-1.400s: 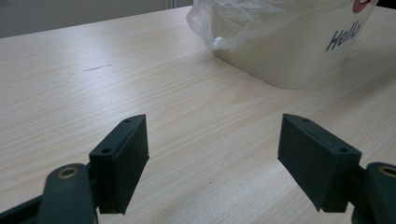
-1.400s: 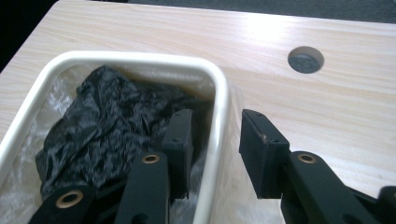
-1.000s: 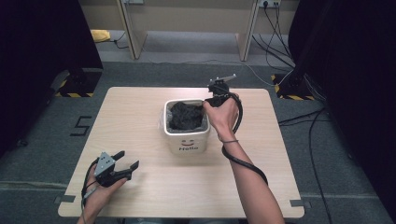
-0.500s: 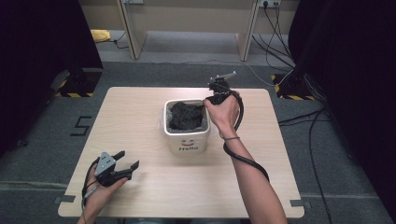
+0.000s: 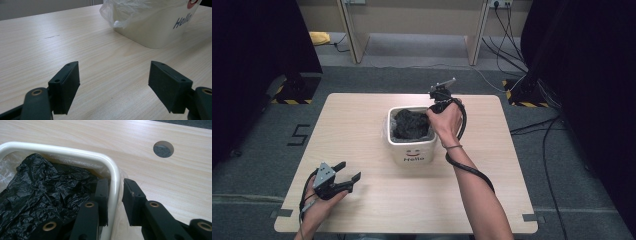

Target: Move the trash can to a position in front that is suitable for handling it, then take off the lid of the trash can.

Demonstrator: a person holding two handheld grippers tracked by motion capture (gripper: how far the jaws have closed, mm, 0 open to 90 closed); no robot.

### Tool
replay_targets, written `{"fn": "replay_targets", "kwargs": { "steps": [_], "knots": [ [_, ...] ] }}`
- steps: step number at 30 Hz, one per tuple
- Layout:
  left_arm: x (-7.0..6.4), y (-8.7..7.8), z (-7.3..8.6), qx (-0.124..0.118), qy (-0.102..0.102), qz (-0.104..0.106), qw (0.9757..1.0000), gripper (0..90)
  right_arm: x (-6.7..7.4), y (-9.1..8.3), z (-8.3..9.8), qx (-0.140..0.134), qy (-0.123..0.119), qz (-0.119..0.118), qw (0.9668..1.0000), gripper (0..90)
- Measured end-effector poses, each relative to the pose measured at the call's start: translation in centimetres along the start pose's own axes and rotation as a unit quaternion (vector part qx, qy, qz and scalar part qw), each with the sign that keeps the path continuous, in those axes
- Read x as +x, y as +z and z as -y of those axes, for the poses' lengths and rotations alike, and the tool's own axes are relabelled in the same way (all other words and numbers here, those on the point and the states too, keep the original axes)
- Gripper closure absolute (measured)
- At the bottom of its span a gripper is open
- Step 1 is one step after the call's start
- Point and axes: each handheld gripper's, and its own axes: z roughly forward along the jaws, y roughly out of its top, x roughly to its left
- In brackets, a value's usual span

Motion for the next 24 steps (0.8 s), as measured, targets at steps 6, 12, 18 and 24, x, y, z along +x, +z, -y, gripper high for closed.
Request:
{"fn": "replay_targets", "kwargs": {
  "steps": [6,12,18,24],
  "knots": [
    [0.0,0.0,0.0,0.001,0.002,0.001,1.0,24.7,0.7,0.2,-0.1,0.004,-0.004,0.024,0.9997,78.6],
    [0.0,0.0,0.0,0.003,0.003,0.001,1.0,24.7,1.5,0.0,-0.3,0.004,0.012,0.05,0.9987,80.3],
    [0.0,0.0,0.0,0.001,-0.003,-0.004,1.0,24.7,1.5,0.1,-0.2,0.004,0.023,0.052,0.9984,80.6],
    [0.0,0.0,0.0,0.0,0.002,-0.001,1.0,24.8,1.5,-0.1,-0.3,0.004,0.028,0.052,0.9983,80.9]
  ]
}}
